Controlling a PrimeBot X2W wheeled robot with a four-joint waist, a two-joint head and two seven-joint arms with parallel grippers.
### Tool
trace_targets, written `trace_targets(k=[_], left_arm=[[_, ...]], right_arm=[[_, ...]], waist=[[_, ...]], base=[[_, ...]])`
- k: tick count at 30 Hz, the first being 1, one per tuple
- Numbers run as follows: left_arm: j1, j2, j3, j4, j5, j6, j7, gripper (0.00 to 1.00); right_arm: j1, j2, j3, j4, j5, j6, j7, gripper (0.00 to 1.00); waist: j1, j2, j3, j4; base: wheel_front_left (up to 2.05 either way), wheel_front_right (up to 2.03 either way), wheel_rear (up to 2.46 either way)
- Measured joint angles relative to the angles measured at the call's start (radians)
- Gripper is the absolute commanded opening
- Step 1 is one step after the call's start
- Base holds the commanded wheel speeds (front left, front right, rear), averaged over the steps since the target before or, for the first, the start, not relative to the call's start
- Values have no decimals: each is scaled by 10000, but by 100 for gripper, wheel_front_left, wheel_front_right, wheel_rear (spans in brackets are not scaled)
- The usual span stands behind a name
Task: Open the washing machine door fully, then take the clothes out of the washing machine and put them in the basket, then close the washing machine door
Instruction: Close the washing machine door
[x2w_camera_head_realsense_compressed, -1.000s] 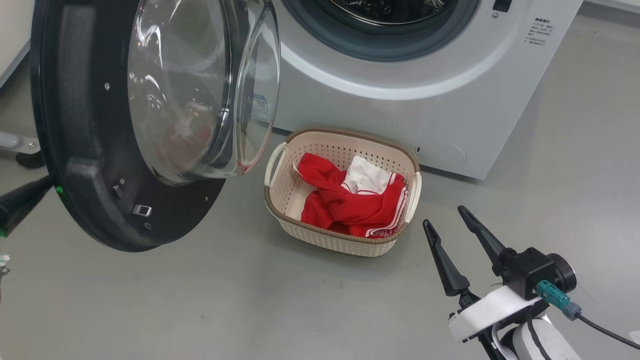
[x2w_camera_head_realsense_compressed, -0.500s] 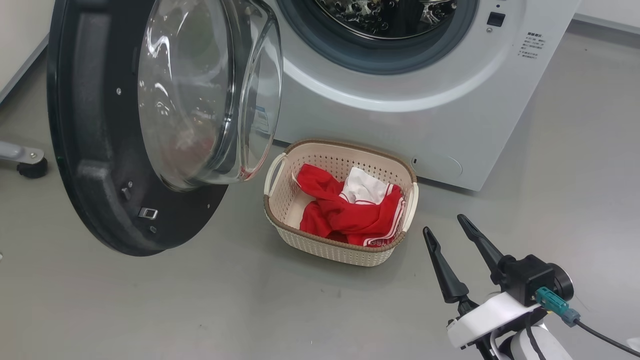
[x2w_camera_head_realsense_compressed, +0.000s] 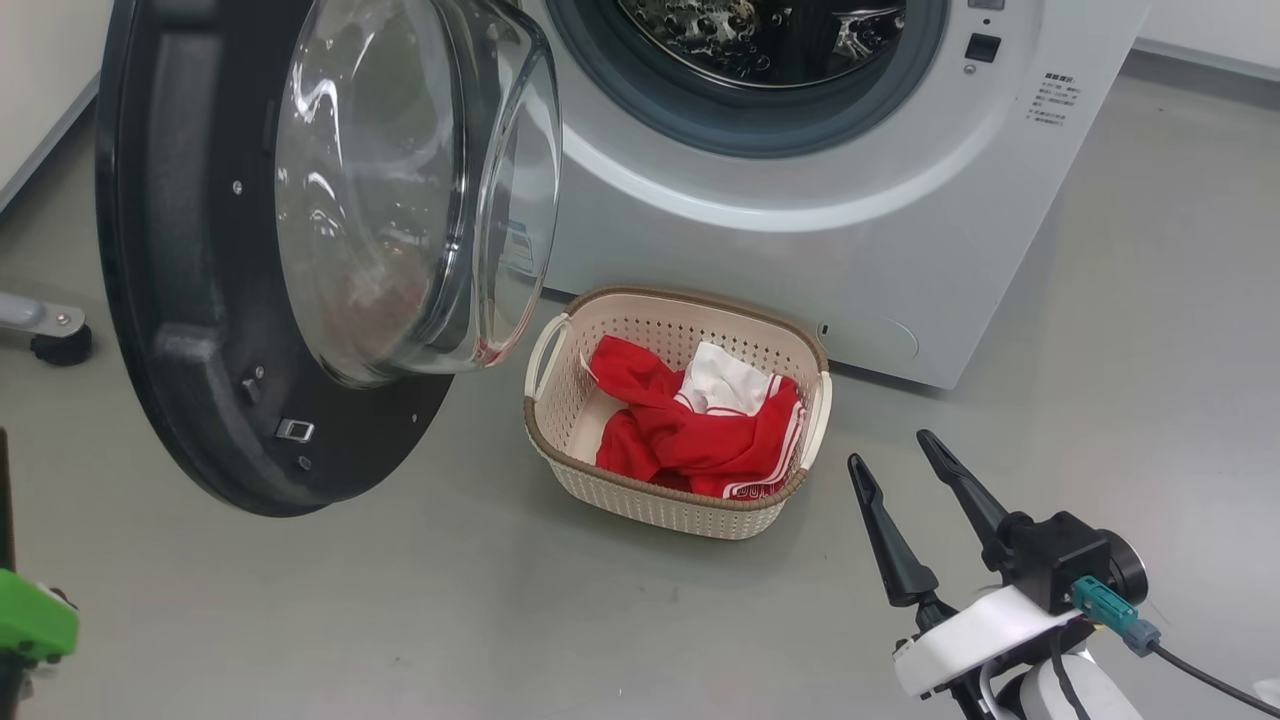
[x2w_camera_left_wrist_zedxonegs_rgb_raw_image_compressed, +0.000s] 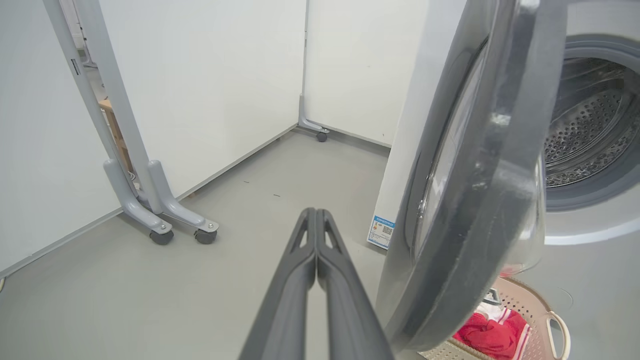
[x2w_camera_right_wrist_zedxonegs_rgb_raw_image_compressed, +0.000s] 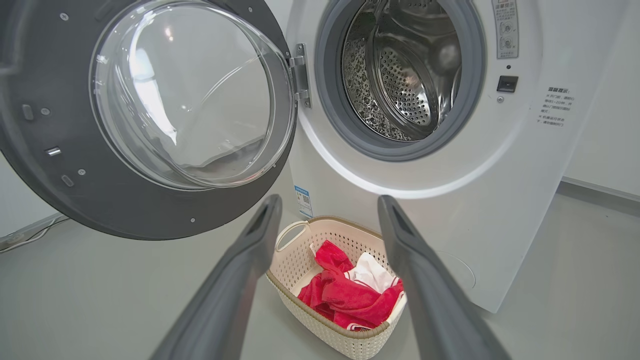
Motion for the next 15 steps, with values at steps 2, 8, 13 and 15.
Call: trace_targets(k=[2,8,13,15], left_arm=[[167,-92,-23,-8,75,0,-422,0],[621,-150,-412,-88,656,0,-1478,100],[880,-320,-610,-46,848,0,-2107,100],[904,-332,-646,10,920,0,-2282,100]], right_arm=[[4,8,0,6,2,0,-19,100],[35,81,12,13,61,0,-19,100],[126,90,13,40,65,0,-21,100],[165,92,13,61,69,0,-21,100]], waist=[[0,0,-30,4],[0,0,-103,11],[0,0,-161,8],[0,0,-187,6]], base=[[0,0,0],[0,0,0],[0,0,0],[0,0,0]])
